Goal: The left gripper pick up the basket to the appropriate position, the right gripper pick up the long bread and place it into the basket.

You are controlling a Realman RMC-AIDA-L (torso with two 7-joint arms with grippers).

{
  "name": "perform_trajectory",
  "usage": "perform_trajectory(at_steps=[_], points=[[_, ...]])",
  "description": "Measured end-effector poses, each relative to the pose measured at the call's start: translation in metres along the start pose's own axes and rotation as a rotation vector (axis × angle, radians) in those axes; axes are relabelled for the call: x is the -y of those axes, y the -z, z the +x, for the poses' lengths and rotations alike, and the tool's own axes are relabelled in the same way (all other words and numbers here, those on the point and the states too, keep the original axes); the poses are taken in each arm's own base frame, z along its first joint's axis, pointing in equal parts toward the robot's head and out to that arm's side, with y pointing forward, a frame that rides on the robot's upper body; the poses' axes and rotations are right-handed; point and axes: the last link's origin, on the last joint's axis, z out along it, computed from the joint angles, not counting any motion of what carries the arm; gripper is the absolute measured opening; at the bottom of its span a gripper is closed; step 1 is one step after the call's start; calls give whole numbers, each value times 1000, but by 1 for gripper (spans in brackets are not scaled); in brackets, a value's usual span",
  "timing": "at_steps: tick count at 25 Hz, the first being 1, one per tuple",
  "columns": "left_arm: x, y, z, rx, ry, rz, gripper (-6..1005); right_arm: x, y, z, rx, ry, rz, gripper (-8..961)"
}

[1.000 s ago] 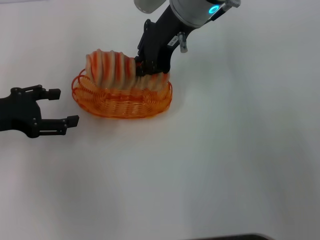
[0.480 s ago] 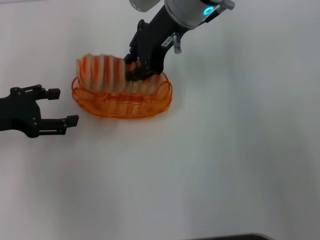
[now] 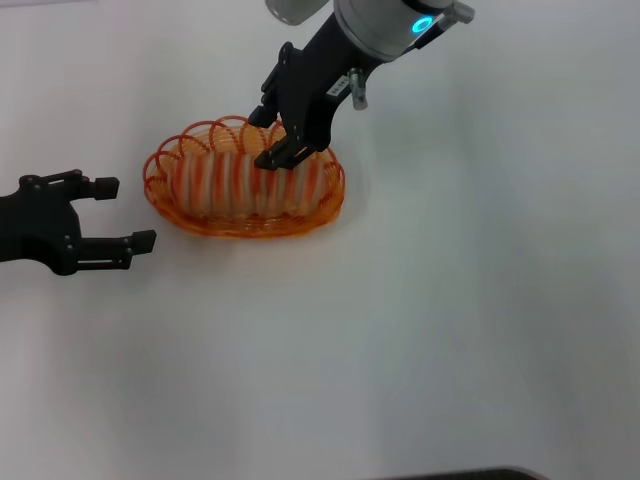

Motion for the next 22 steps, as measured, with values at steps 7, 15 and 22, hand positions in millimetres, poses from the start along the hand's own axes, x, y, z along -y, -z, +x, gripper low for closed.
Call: perform_trajectory(at_steps=[7,15,22], points=[[1,1,1,-6,4,7,878,-4,12,9,81,-8,14,515],[3,2,1,-27,24,18,877,-21,29,39,215,-51,10,515],[3,-1,2,-46,32,19,877,-37,53,81,364,-152,26,515]])
